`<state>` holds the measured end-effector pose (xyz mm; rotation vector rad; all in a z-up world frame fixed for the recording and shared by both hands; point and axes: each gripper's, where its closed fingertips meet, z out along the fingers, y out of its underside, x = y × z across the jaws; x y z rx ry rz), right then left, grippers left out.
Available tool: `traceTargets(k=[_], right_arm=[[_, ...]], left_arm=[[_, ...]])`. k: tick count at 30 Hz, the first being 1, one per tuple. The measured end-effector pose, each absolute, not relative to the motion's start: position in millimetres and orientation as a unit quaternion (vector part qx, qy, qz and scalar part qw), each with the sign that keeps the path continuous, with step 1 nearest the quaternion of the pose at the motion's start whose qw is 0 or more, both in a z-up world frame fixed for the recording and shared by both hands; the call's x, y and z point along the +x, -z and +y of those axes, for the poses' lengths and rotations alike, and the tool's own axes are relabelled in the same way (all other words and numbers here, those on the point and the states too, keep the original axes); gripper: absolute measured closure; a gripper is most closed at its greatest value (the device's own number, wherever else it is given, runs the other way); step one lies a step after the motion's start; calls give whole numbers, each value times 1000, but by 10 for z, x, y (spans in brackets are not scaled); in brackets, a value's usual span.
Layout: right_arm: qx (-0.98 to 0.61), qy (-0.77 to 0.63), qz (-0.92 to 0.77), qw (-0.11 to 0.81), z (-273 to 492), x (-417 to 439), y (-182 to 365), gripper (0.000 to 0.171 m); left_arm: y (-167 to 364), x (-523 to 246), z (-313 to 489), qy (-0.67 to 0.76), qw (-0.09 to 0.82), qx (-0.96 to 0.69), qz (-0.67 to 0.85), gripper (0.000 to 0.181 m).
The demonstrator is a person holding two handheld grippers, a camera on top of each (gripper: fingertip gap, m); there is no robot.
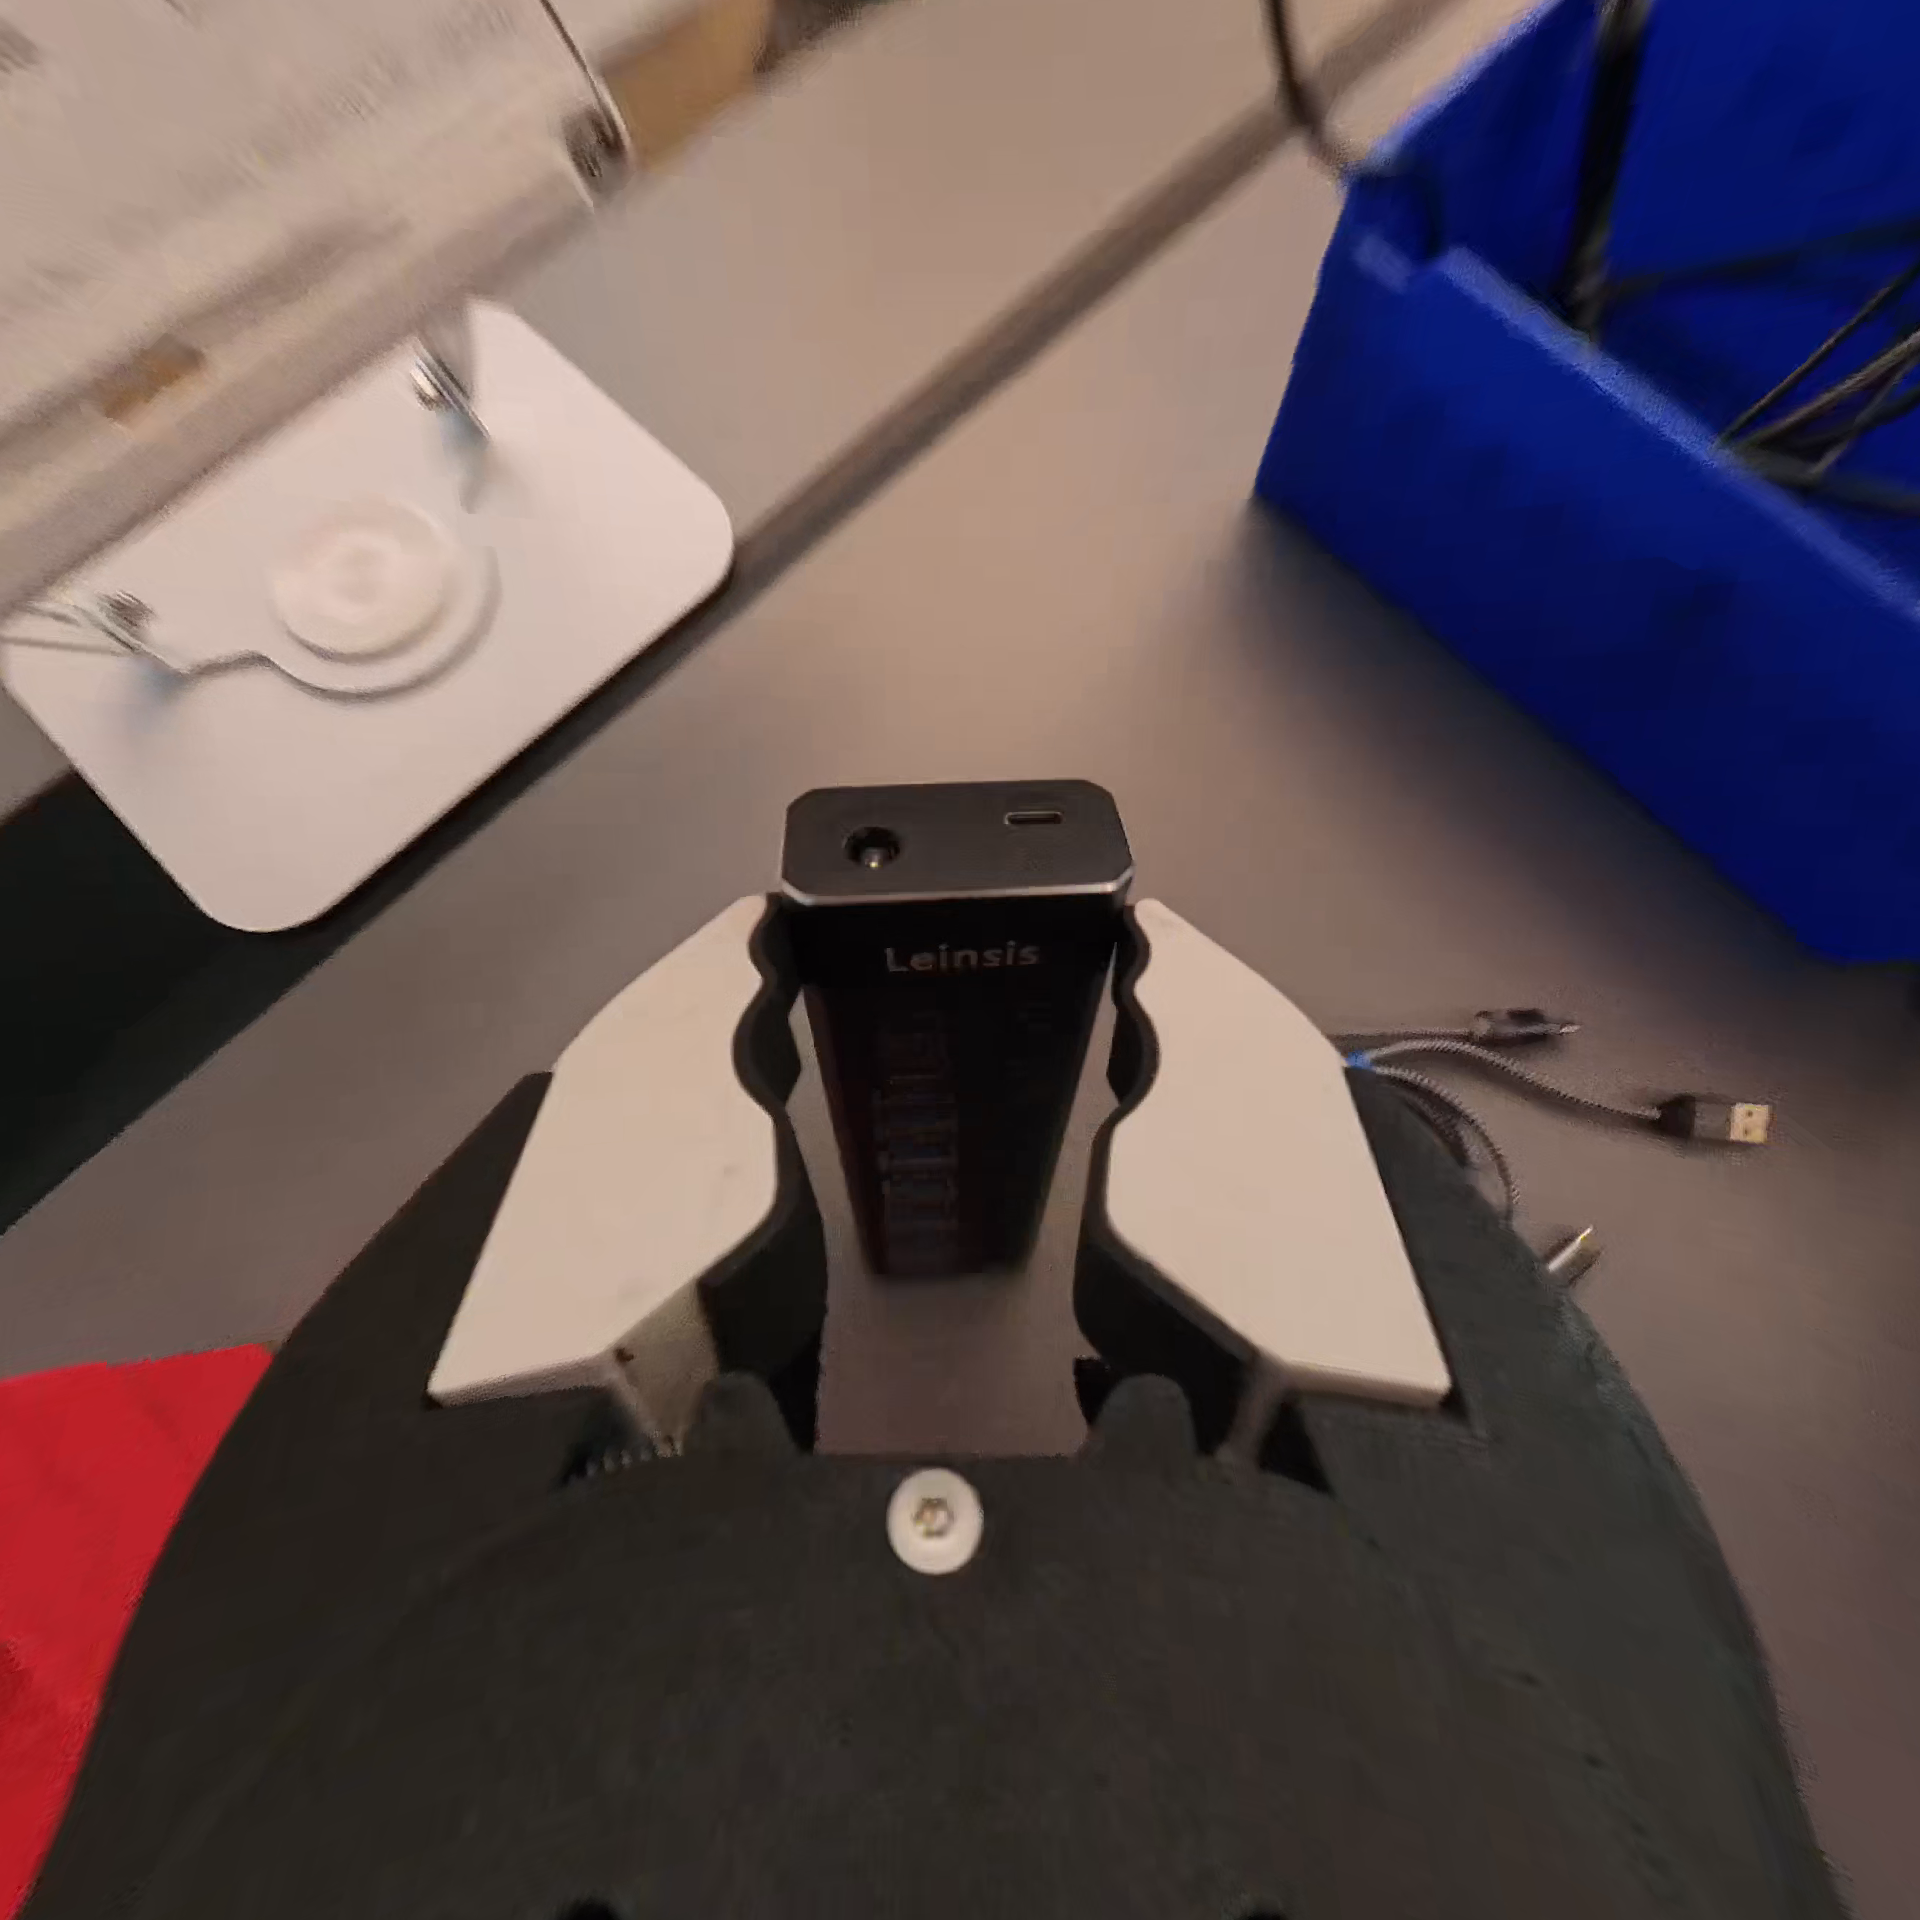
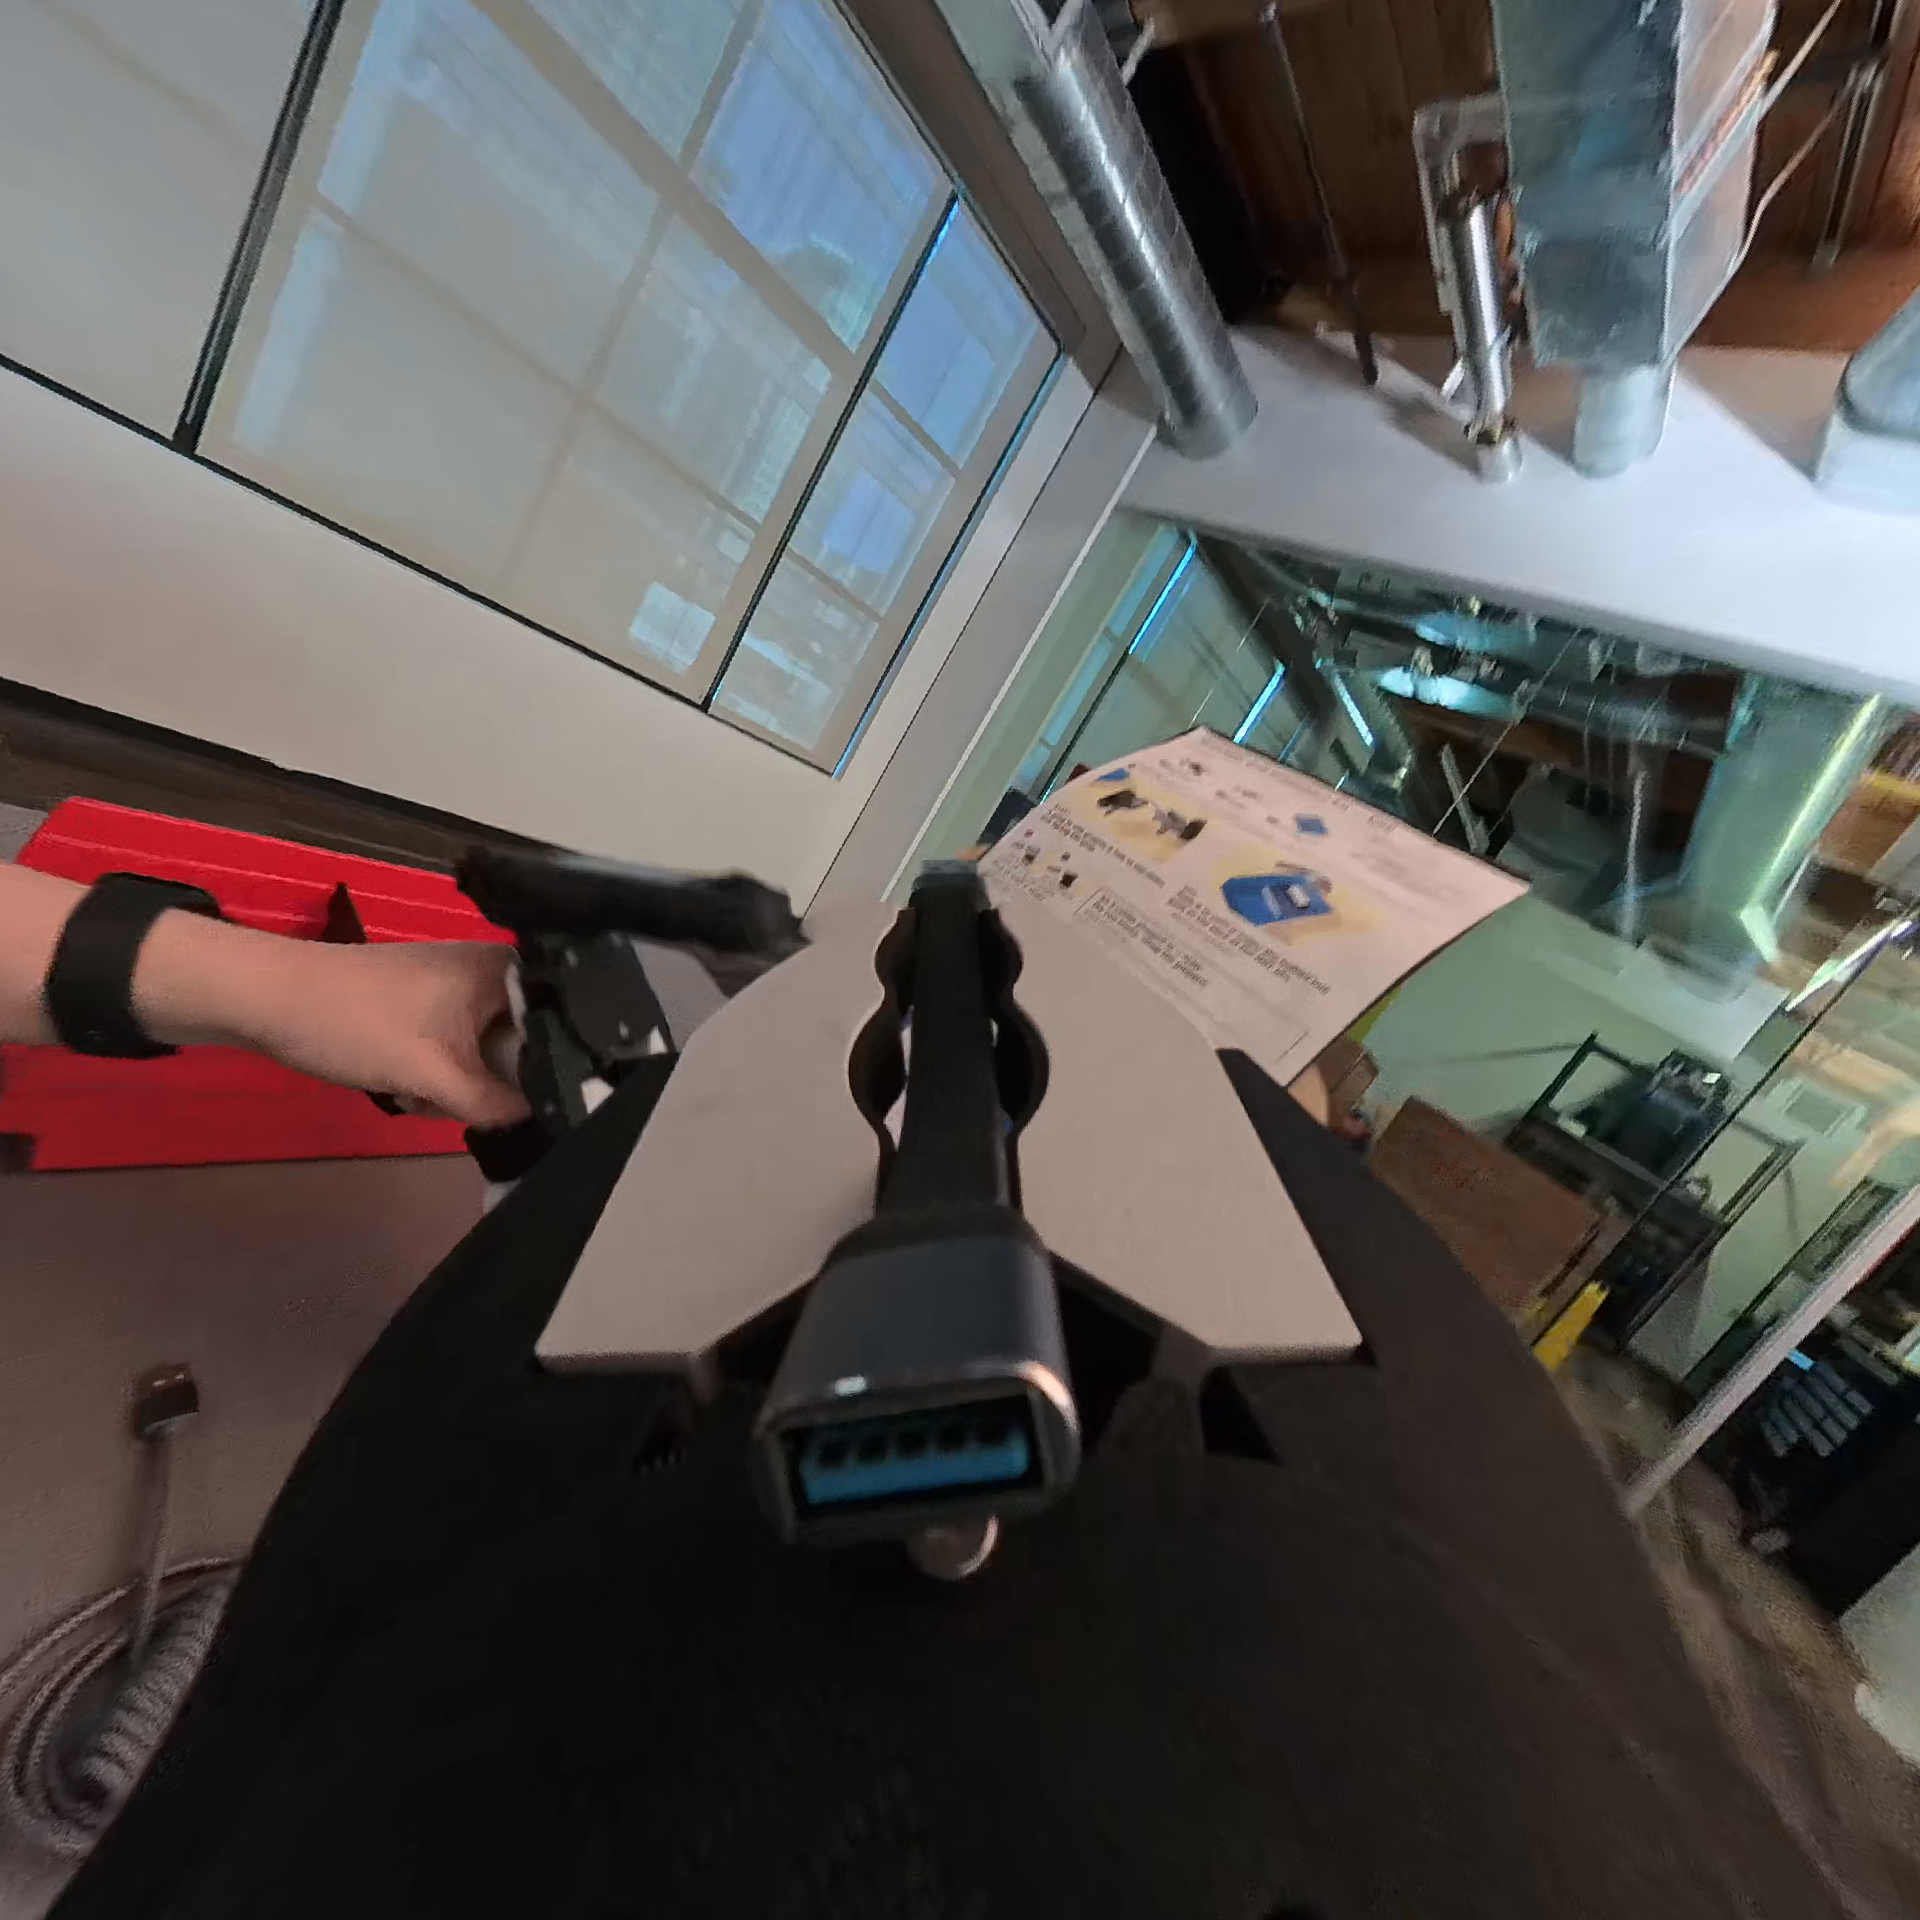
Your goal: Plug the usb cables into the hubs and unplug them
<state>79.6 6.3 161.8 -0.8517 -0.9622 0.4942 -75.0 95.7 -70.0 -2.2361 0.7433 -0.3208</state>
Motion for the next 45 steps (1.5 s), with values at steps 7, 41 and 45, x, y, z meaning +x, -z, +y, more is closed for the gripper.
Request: traceTargets(k=[7, 41, 45], right_arm=[[-474, -241, -481, 697, 258, 128, -1115, 158], [-565, -216, -478, 638, 628, -82, -614, 158], [-561, -217, -480, 638, 614, -79, -626, 158]], left_arm=[[690, -923, 720, 142, 485, -834, 224, 124], [511, -728, 929, 287, 579, -728, 229, 92], [569, -647, 906, 347, 576, -684, 284, 95]])
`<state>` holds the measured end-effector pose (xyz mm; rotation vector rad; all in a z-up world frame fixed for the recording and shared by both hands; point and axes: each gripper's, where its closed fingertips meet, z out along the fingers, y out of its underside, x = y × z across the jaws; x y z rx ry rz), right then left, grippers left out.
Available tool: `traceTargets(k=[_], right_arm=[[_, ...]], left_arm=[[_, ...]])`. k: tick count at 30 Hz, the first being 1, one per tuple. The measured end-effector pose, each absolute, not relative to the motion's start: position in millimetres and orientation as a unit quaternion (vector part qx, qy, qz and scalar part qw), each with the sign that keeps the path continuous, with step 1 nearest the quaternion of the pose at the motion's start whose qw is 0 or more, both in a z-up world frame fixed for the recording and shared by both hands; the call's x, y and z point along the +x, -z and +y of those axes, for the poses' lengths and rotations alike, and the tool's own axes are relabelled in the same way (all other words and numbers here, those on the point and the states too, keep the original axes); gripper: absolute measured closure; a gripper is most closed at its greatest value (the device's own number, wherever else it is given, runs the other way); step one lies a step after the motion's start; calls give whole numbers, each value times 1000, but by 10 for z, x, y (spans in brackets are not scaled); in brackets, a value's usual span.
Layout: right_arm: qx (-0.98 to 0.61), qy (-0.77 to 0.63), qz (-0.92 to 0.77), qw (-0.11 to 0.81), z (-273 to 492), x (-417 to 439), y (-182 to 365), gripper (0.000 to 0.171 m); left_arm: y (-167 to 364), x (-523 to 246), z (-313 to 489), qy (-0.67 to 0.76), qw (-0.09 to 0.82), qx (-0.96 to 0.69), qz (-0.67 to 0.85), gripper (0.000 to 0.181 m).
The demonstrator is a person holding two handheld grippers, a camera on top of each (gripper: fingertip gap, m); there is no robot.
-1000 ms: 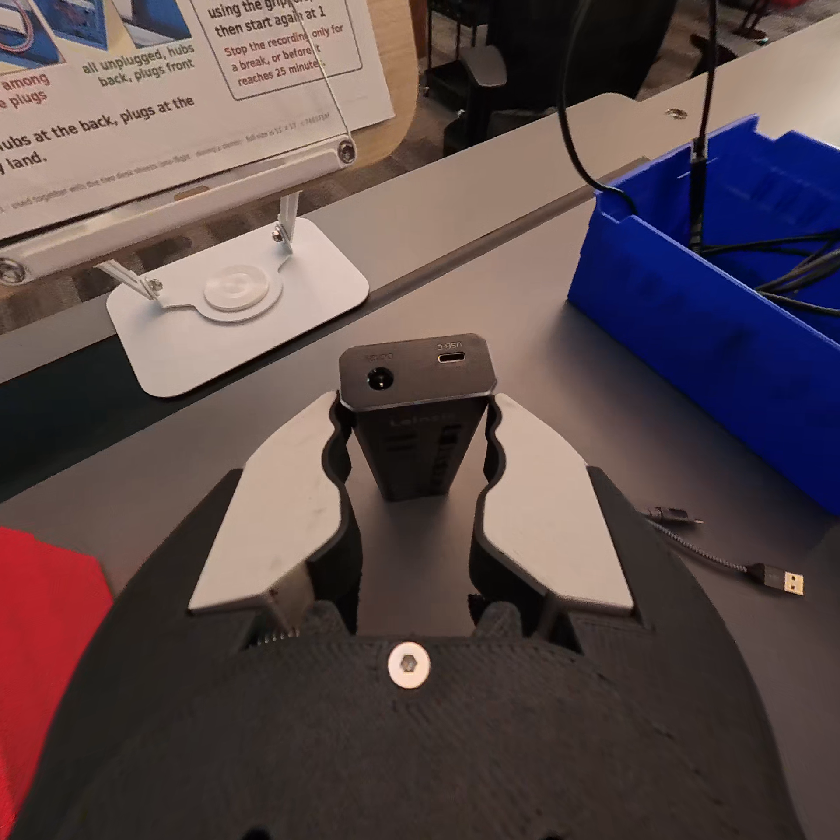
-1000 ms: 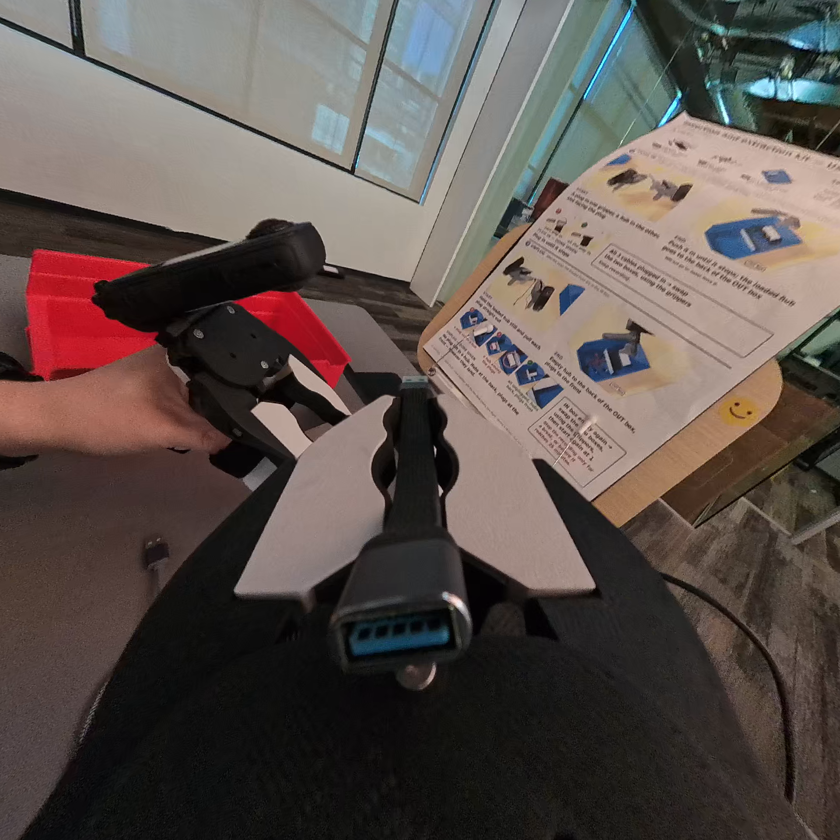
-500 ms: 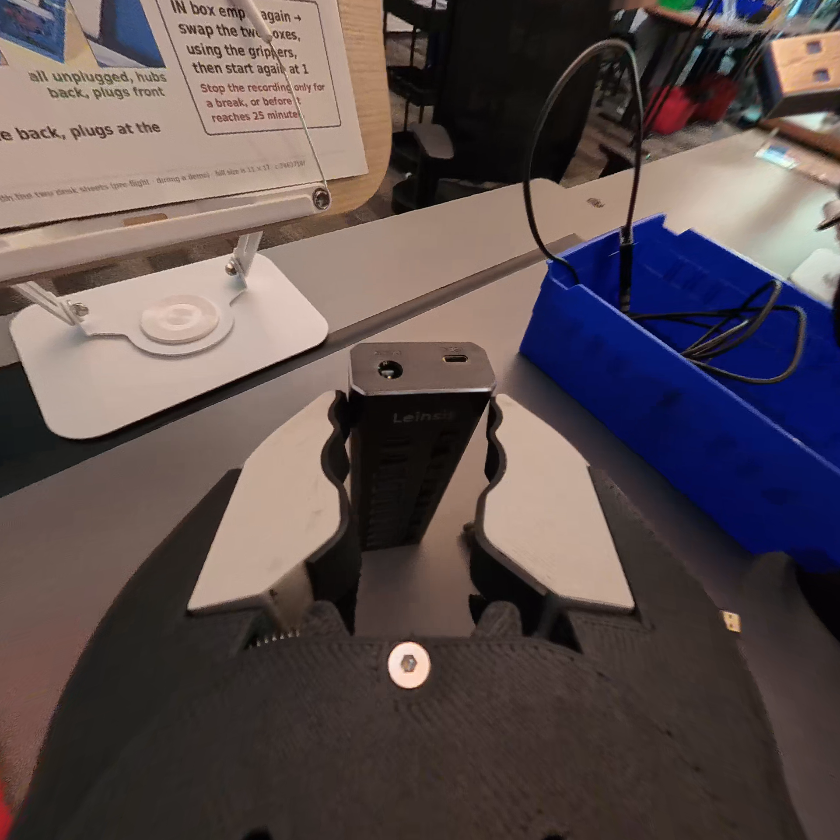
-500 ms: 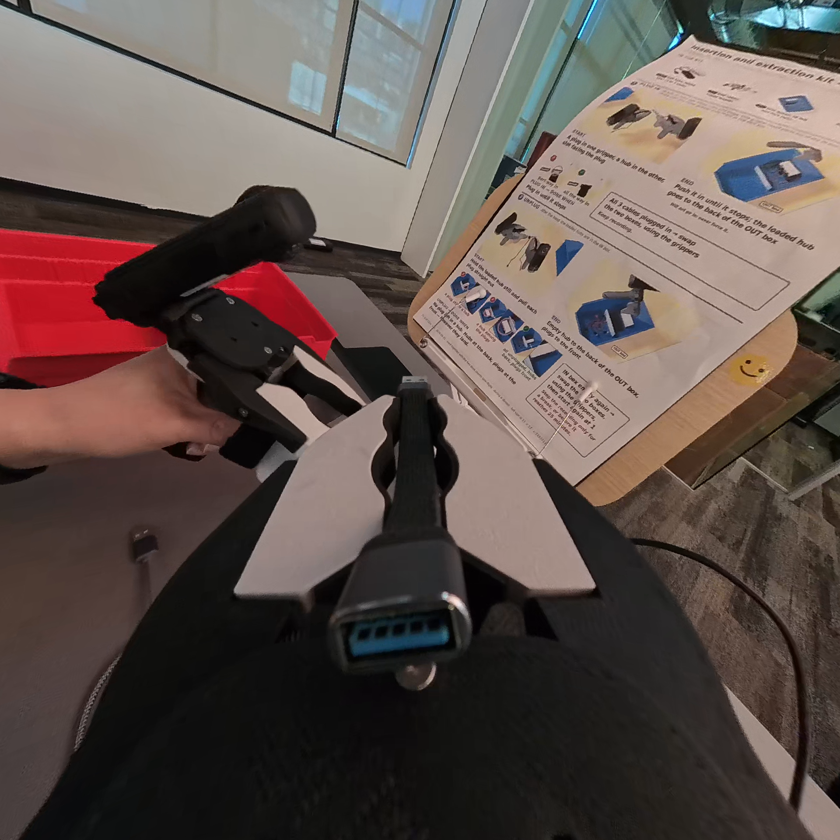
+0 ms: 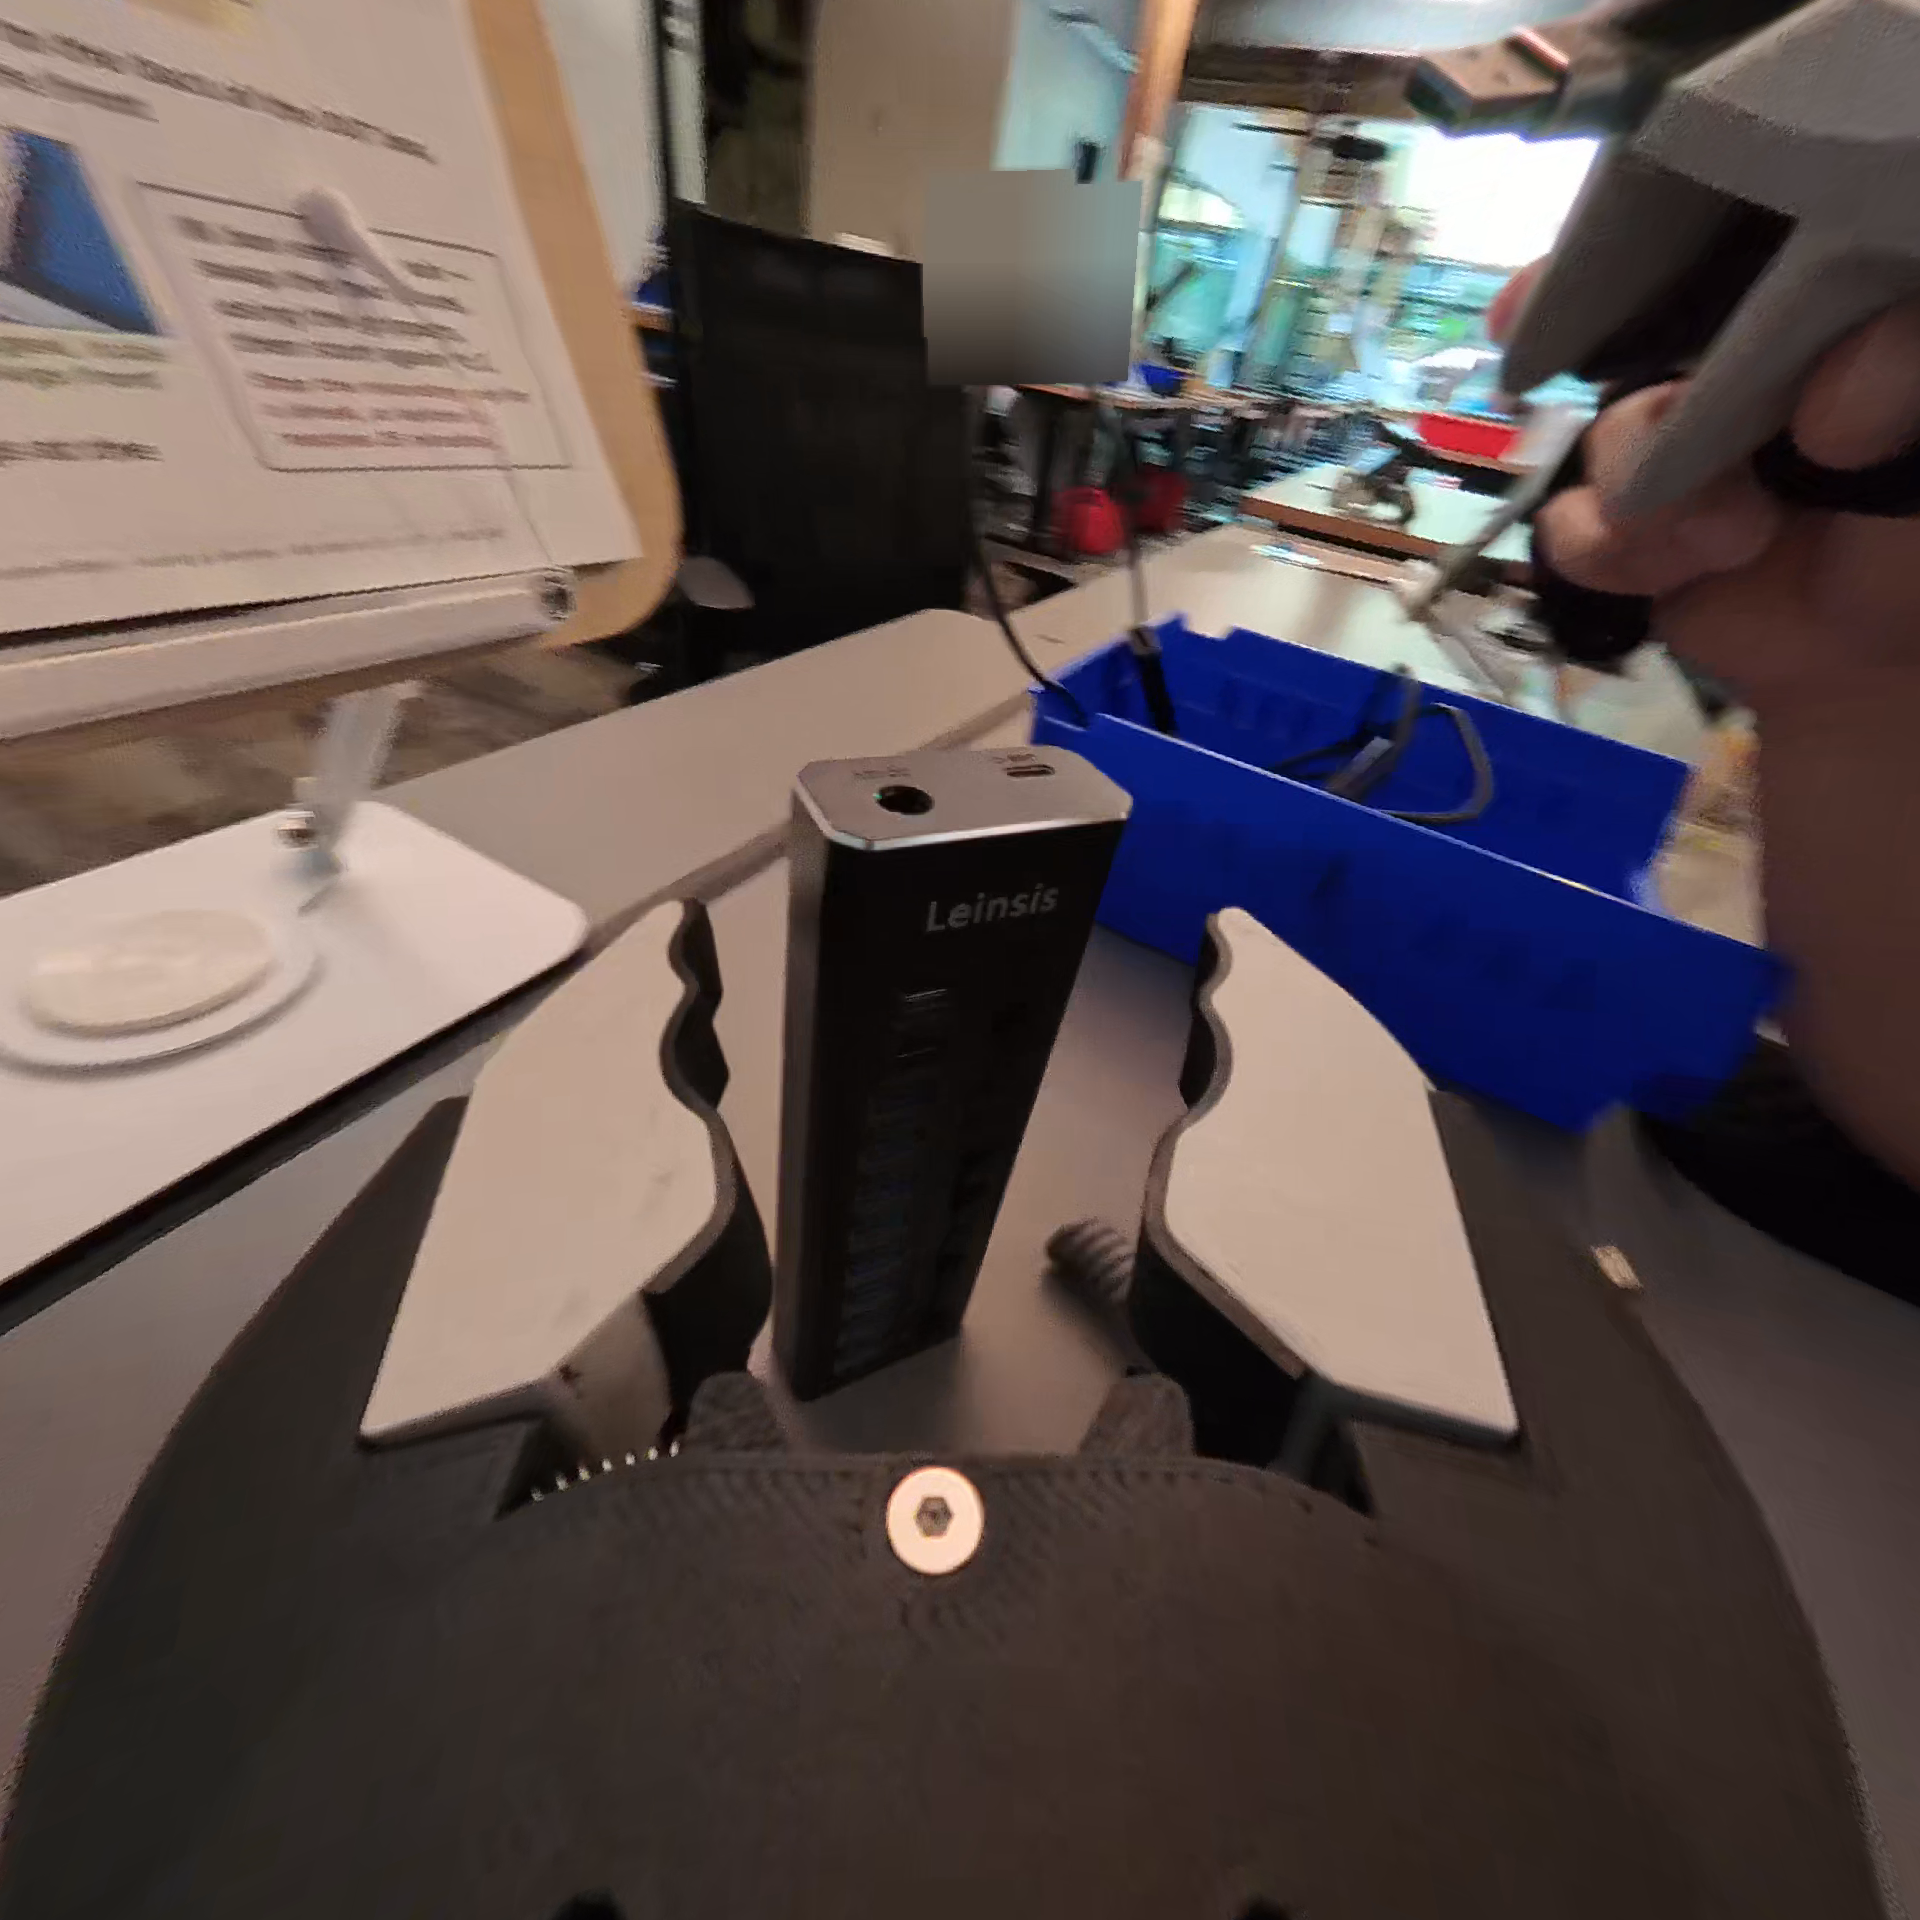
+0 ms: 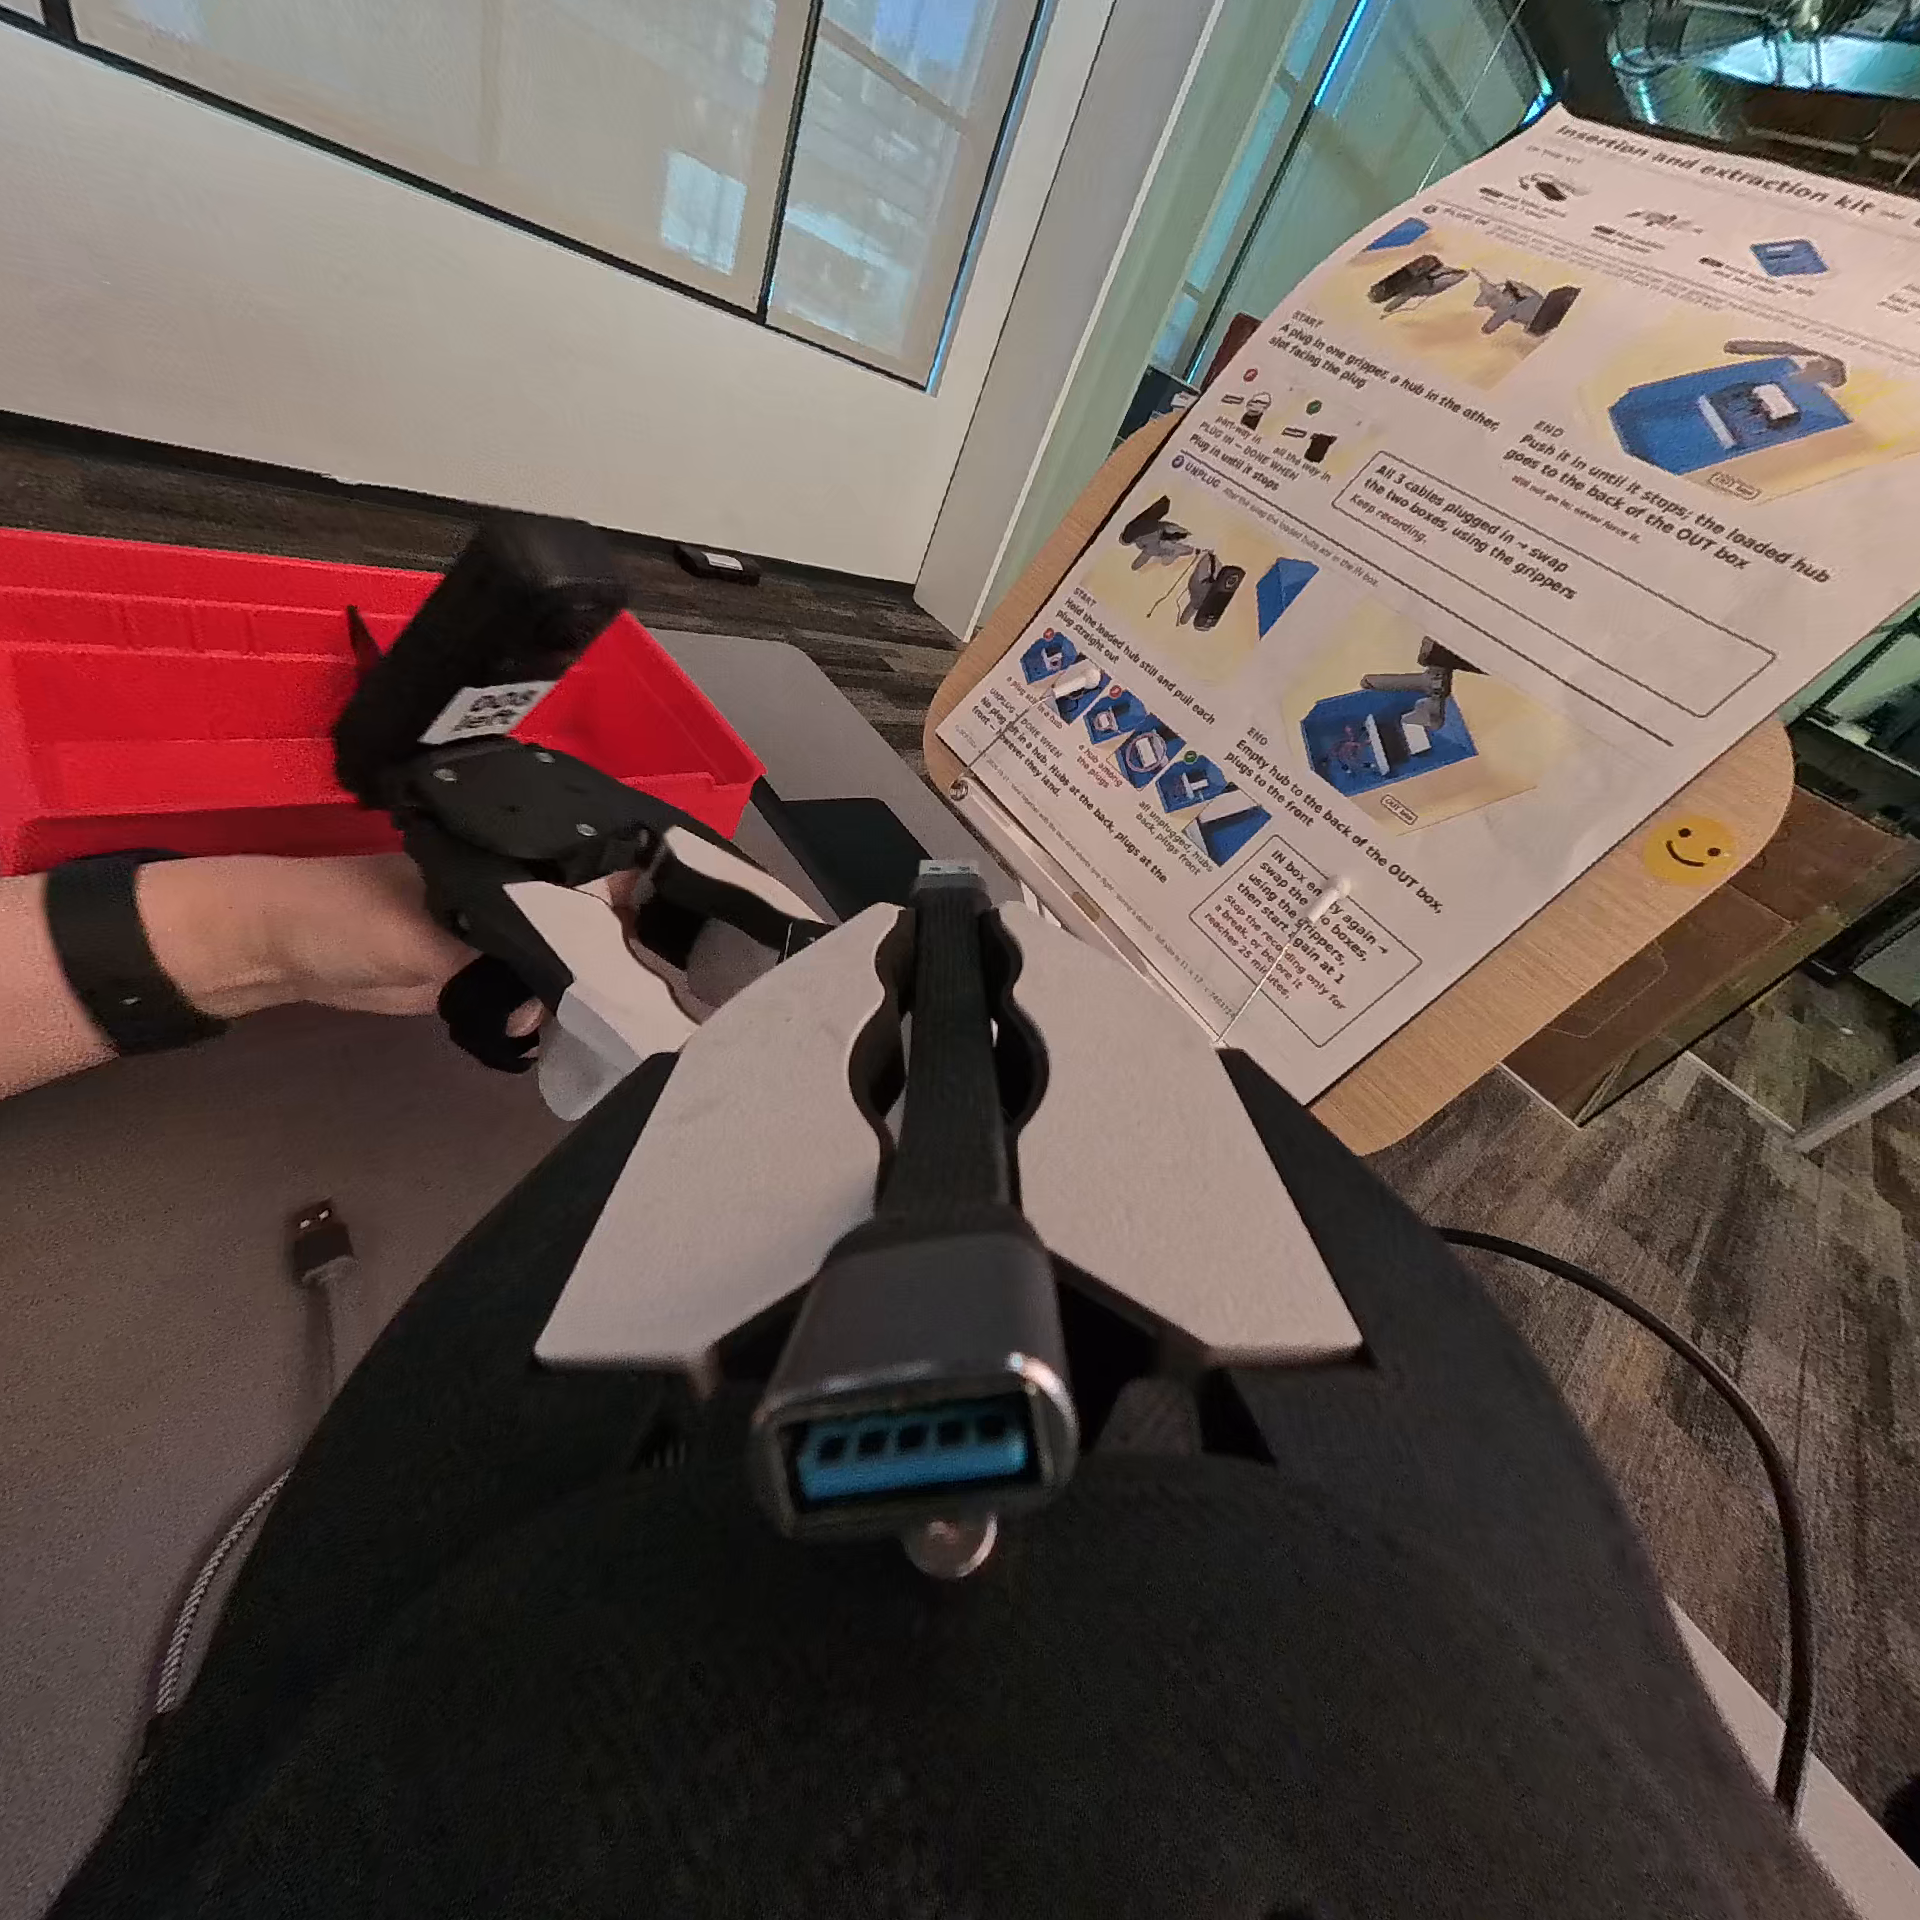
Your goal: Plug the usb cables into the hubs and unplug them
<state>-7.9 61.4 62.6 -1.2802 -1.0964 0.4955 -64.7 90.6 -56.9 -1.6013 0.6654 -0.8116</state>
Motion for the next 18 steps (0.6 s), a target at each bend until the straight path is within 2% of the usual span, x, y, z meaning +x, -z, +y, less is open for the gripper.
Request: traceTargets(k=[4, 7, 12, 18], right_arm=[[-558, -219, -486, 637, 589, -81, -632, 158], [-553, -216, -489, 639, 578, -63, -654, 158], [-549, -223, -479, 647, 588, 19, -738, 158], [-549, -226, -470, 654, 602, 79, -793, 158]], left_arm=[[731, -545, 847, 438, 488, -670, 349, 101], [871, -540, 889, 455, 459, -671, 364, 118], [921, -515, 902, 438, 480, -665, 369, 127], [955, -576, 992, 261, 563, -732, 281, 140]])
